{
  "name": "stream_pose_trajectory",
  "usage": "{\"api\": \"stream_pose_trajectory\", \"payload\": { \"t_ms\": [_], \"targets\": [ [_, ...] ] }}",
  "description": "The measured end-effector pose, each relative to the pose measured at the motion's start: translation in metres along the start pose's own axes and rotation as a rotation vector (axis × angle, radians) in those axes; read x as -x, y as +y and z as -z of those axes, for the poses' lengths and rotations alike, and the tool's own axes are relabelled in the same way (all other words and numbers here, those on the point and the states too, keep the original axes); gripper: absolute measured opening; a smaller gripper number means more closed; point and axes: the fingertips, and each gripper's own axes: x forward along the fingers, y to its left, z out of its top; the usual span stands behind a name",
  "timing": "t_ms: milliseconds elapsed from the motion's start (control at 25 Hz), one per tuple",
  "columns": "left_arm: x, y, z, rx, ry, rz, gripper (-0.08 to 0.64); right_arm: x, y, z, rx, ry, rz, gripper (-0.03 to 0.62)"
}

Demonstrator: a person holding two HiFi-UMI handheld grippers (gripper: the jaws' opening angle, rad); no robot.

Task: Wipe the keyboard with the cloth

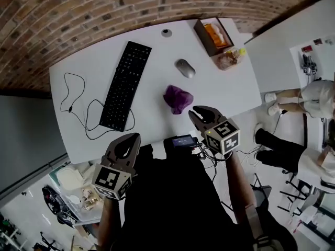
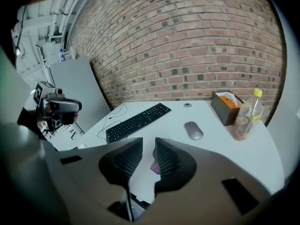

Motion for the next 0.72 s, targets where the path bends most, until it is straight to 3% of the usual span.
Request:
{"api": "stream_pose_trajectory", "payload": {
  "t_ms": [720],
  "targets": [
    [-0.026, -0.036, 0.013, 0.071, 0.016, -0.155, 0.014, -0.062, -0.038, 0.049, 0.173, 0.201, -0.143, 0.213]
  ]
}}
